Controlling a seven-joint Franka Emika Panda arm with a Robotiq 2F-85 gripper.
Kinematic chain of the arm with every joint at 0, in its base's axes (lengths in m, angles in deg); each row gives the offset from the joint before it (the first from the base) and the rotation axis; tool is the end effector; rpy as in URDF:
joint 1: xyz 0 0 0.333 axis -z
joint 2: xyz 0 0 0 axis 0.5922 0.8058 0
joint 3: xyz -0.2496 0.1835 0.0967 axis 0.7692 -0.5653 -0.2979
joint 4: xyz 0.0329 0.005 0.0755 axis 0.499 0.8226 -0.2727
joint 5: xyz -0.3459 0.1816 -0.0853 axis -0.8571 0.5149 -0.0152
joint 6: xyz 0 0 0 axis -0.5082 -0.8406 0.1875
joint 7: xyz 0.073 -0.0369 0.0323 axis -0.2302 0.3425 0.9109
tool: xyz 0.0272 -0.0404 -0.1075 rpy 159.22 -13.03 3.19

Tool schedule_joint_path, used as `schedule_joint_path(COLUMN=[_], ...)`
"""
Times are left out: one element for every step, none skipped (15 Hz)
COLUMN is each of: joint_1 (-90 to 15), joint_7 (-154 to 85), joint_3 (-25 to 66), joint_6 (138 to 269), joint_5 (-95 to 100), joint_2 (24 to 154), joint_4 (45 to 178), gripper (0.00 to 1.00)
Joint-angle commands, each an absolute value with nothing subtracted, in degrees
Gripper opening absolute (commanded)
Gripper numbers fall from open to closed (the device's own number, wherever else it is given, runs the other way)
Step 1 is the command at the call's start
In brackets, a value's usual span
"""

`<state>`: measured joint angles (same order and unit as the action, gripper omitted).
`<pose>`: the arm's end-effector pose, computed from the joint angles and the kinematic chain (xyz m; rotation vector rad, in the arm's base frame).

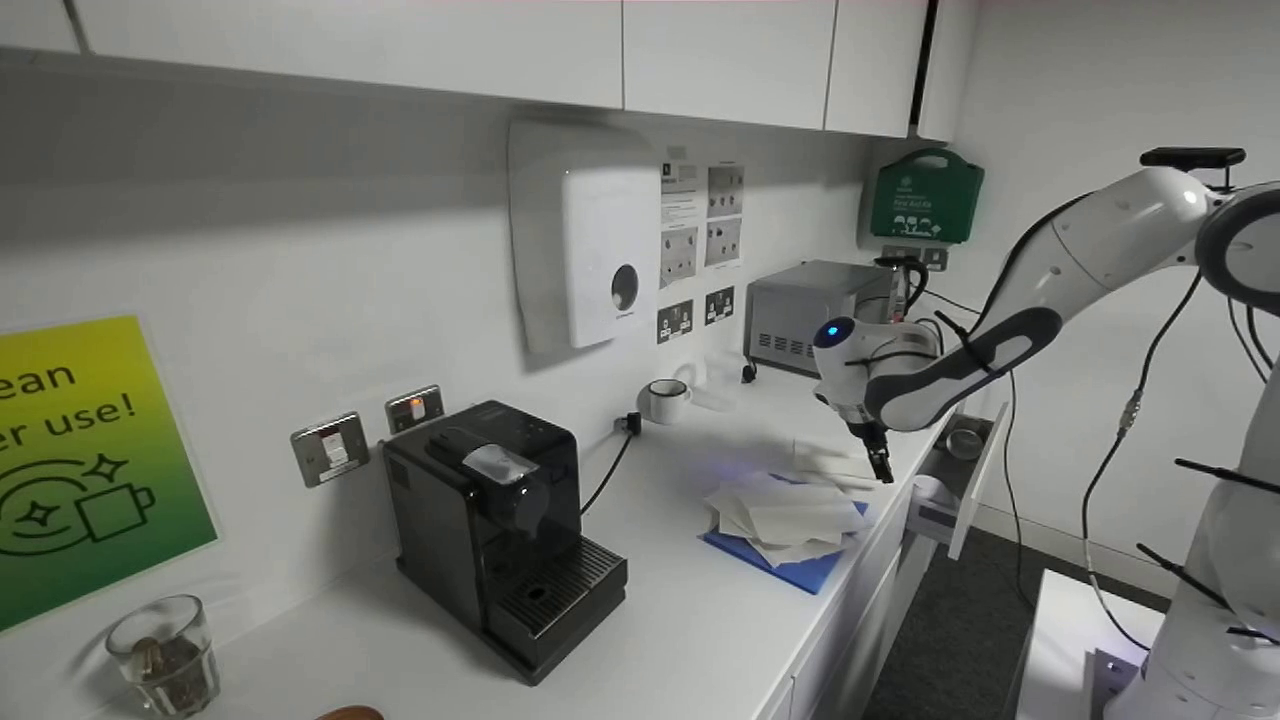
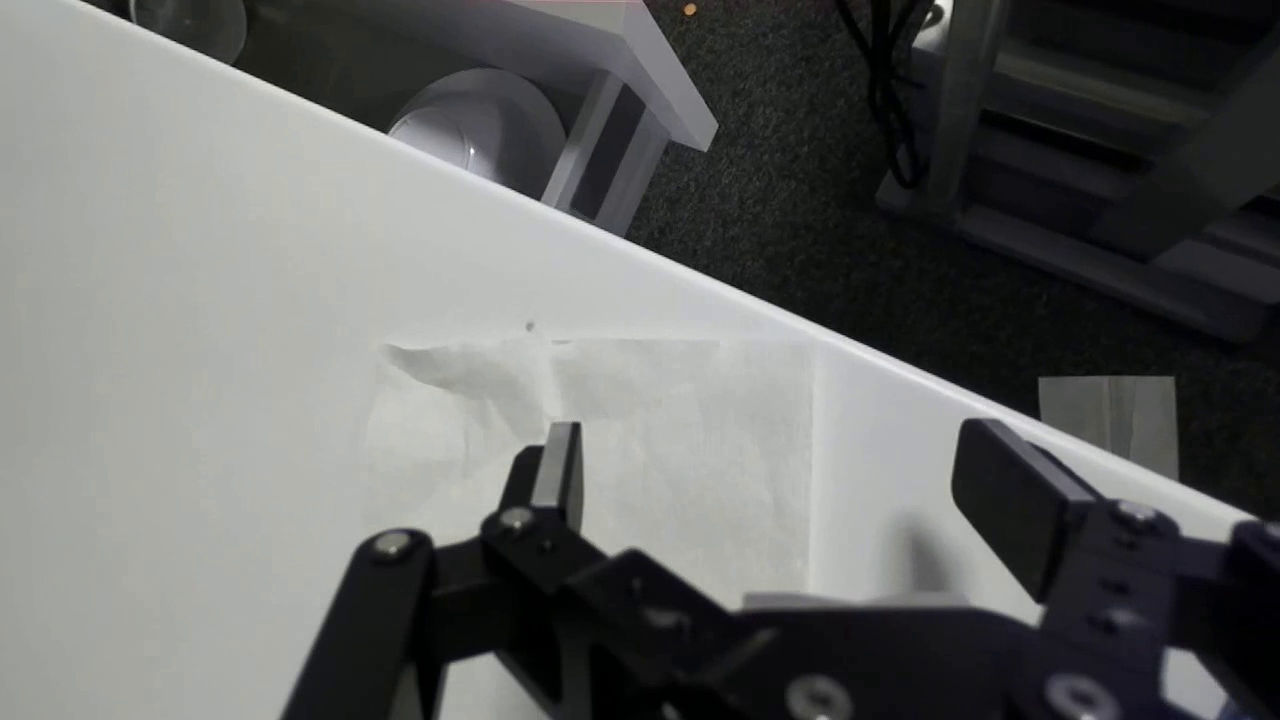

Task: Place the white napkins on the blue placemat

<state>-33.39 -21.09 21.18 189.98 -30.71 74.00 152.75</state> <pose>0.4801 -0.0961 0.3080 2.6013 0.5506 -0.4135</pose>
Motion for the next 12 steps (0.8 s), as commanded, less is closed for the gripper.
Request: schedule_joint_path(joint_1=[-32.04,-32.0,-32.0,-32.06,-32.15,-32.19,-32.2,-32.21,-32.22,-32.23,-32.25,-32.25], joint_7=[-19.12,-19.17,-19.35,-19.56,-19.87,-19.97,-20.03,-20.11,-20.18,-20.13,-20.05,-20.12], joint_3=[21.84,21.91,21.91,21.87,21.79,21.75,21.74,21.72,21.71,21.7,21.68,21.67], joint_6=[193.56,193.8,193.96,193.97,194.04,194.1,194.24,194.36,194.6,194.89,195.28,195.59], joint_5=[-33.21,-33.52,-33.97,-34.46,-35.08,-35.55,-36.02,-36.4,-36.82,-37.06,-37.14,-37.18], joint_2=[71.91,71.96,72.01,72.08,72.11,72.14,72.16,72.26,72.33,72.41,72.5,72.59], joint_4=[155.73,155.88,156.0,156.02,156.05,156.03,156.02,155.95,155.91,155.86,155.87,155.88], gripper=[1.0,1.0,1.0,1.0,1.0,1.0,1.0,1.0,1.0,1.0,1.0,1.0])
